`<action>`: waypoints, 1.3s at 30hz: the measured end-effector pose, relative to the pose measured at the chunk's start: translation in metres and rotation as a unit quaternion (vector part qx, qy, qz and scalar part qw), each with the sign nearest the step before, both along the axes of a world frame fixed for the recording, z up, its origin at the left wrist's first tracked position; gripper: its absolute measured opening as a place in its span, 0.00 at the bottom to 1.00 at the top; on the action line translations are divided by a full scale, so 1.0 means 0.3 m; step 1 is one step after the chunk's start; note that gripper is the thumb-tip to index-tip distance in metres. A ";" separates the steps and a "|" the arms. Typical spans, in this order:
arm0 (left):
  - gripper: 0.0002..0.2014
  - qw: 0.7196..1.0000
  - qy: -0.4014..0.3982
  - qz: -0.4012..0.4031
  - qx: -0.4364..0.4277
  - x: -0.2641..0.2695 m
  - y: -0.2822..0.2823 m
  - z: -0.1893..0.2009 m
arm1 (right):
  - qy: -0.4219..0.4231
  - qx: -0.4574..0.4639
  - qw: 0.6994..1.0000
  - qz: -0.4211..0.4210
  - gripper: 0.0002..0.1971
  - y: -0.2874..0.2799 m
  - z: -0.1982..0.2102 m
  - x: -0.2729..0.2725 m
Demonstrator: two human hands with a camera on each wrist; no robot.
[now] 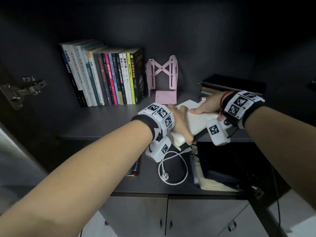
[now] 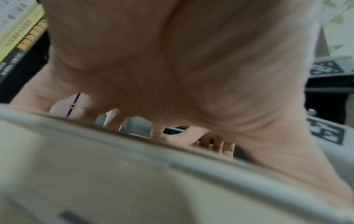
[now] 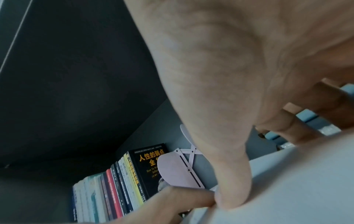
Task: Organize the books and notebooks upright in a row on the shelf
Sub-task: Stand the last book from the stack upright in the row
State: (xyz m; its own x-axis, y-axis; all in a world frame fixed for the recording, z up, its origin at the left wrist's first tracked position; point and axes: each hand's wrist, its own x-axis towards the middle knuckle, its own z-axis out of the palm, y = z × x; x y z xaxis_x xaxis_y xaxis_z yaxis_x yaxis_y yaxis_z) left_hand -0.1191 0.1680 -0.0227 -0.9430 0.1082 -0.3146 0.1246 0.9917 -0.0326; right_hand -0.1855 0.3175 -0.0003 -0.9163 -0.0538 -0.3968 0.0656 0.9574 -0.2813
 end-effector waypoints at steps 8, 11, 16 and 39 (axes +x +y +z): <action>0.58 0.982 -0.046 0.042 0.180 -0.027 -0.088 0.053 | -0.044 -0.353 0.920 -0.162 0.21 0.079 -0.061 -0.075; 0.56 0.963 -0.045 0.066 0.259 -0.036 -0.126 0.070 | -0.047 -0.507 0.837 -0.199 0.19 0.048 -0.036 -0.065; 0.59 0.943 -0.001 0.095 0.320 -0.045 -0.132 0.045 | -0.072 -0.542 0.820 -0.171 0.14 -0.033 0.001 0.000; 0.53 0.844 0.224 0.059 0.484 -0.206 -0.533 0.003 | 0.341 -0.261 0.900 0.072 0.16 -0.632 0.034 -0.092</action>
State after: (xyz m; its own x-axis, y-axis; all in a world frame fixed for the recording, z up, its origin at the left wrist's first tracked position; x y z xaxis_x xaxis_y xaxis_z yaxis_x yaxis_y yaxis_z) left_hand -0.1809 0.0081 -0.0218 -0.9663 0.0066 0.2573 0.2122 0.5859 0.7821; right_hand -0.2130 0.1277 0.0099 -0.9062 -0.2068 0.3687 -0.4061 0.6682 -0.6234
